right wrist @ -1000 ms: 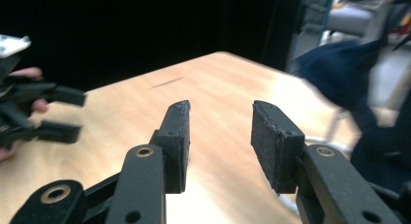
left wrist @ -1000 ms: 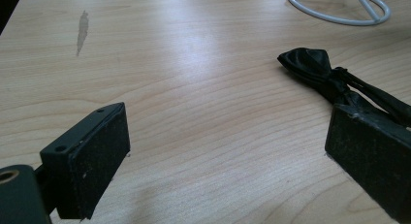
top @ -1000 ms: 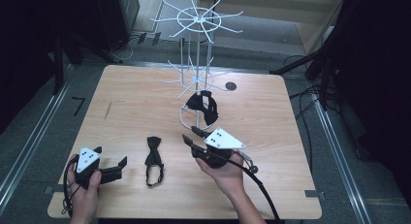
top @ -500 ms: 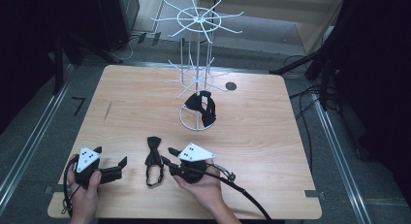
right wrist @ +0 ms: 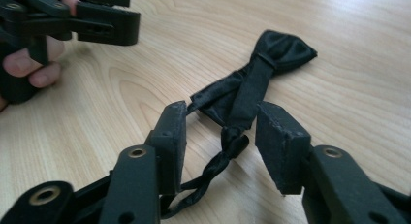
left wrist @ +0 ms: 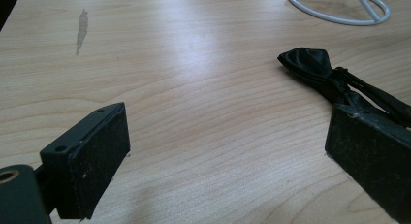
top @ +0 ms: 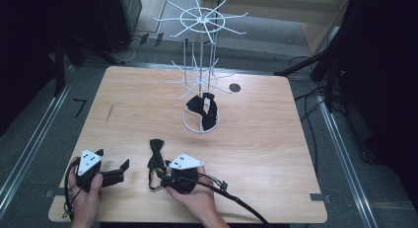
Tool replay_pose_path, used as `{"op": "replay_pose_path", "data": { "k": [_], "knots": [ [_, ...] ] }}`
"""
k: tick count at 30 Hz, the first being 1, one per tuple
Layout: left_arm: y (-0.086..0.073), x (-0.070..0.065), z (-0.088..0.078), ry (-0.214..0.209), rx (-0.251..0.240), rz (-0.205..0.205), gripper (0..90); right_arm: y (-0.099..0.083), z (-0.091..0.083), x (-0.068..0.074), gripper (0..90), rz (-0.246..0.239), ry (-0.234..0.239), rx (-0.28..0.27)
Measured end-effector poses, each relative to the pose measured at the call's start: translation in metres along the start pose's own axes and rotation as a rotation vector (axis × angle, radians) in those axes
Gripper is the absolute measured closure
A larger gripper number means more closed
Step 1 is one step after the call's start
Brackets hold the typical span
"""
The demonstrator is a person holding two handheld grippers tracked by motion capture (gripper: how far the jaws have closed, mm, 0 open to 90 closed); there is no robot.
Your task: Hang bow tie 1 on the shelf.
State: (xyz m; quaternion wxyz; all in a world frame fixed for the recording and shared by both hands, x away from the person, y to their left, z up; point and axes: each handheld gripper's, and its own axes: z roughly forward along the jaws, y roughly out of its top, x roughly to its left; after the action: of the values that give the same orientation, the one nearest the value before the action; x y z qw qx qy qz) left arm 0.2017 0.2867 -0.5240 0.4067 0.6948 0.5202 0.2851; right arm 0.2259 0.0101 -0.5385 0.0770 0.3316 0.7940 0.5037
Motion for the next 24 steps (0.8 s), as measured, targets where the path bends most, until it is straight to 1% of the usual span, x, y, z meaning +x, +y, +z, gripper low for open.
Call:
{"op": "replay_pose_path", "data": {
  "k": [2,4,6,9,12,13,15,16,17,21,23,24],
  "knots": [
    [0.000,0.000,0.000,-0.001,0.000,0.000,2.9,0.000,0.000,-0.001,63.0,-0.002,-0.015,0.008],
    [0.000,0.000,0.000,0.000,0.000,0.000,3.0,0.000,0.000,-0.003,70.2,0.004,-0.013,0.035],
    [0.000,0.000,0.000,0.000,0.001,0.000,2.9,-0.001,0.000,-0.004,75.0,0.008,-0.011,0.068],
    [0.000,0.000,0.000,-0.001,0.002,0.000,2.9,-0.001,-0.001,-0.005,78.2,0.007,-0.012,0.096],
    [0.000,0.000,0.000,-0.001,0.002,0.001,2.9,0.000,-0.004,-0.008,81.2,-0.015,-0.028,0.105],
    [0.000,0.000,0.000,-0.001,0.001,0.000,2.9,0.001,-0.007,-0.009,81.8,-0.023,-0.039,0.100],
    [0.000,0.000,0.000,-0.001,0.002,0.001,2.9,0.002,-0.008,-0.009,81.9,-0.025,-0.044,0.097],
    [0.000,0.000,0.000,0.000,0.001,0.000,2.9,0.003,-0.011,-0.011,82.1,-0.040,-0.053,0.090],
    [0.000,0.000,0.000,0.000,0.001,0.000,2.9,0.003,-0.012,-0.012,82.1,-0.045,-0.056,0.086],
    [0.000,0.000,0.000,0.000,0.002,-0.001,2.9,0.006,-0.026,-0.017,82.2,-0.068,-0.073,0.034],
    [0.000,0.000,0.000,-0.001,0.002,0.000,2.9,0.007,-0.033,-0.020,82.2,-0.079,-0.080,0.017],
    [0.000,0.000,0.000,-0.001,0.002,0.000,2.9,0.007,-0.036,-0.022,82.2,-0.085,-0.090,0.011]
  ]
}}
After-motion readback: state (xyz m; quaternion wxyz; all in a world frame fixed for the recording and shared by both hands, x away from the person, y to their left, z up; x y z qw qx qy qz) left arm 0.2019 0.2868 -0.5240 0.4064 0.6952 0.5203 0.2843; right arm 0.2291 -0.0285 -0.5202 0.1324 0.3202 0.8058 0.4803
